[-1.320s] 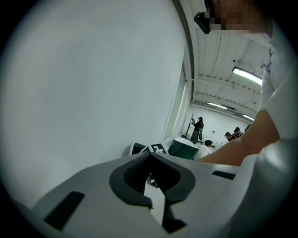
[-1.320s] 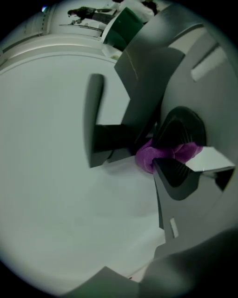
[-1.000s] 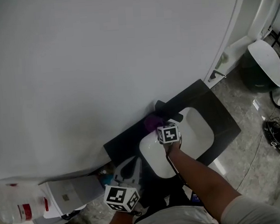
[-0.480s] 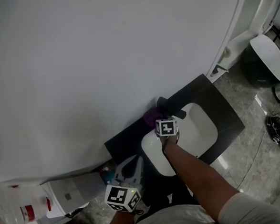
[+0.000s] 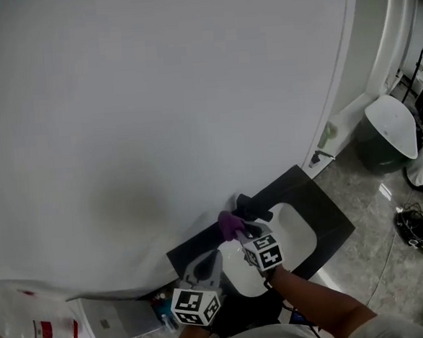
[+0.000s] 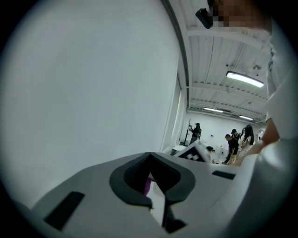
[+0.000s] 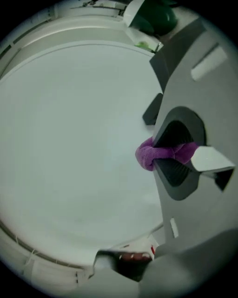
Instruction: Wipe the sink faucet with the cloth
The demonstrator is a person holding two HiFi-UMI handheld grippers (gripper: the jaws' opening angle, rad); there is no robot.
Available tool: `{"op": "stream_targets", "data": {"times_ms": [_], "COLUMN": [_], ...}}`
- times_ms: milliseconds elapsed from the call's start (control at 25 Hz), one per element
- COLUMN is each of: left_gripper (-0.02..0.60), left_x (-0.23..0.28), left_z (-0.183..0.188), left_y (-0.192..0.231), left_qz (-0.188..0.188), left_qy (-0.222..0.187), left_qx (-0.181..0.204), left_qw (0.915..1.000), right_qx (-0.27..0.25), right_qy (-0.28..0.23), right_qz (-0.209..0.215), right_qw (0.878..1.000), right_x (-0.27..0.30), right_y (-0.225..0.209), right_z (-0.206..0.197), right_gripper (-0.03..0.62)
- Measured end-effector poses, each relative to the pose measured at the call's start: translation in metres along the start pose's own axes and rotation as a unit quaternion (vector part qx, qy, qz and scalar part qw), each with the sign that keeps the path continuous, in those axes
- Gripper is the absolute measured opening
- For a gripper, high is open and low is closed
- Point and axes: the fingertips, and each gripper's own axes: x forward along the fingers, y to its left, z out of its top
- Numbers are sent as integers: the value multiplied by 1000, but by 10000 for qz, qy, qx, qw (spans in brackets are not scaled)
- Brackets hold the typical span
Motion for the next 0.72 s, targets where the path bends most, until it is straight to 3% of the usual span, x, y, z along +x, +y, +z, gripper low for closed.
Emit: {"op": "stream_targets", "data": {"times_ms": [120,320,520,720], "left_gripper": [5,5,5,5], "left_x": [-6,-13,-25,-36], "left_z": [30,79,97,101], "left_y": [-18,-51,-67,-70], "left_qz": [42,62,26,108], "left_qy": [-212,-593,-768,-806], "left_qx": [123,404,530,548], "left_qw": [9997,9974,9956,9952], "right_qx": [-383,-558,-644,-675], "right_qy": [-493,-1108,-1520,-1582], "right_qz": [148,234,149,99], "right_qw": [9979,9920,9862,9850], "right_x": [-69,-152,-191,-200], "right_y": [29,56,68,73], "right_z": [52,109,131,135], "right_gripper": [66,66,65,63]}}
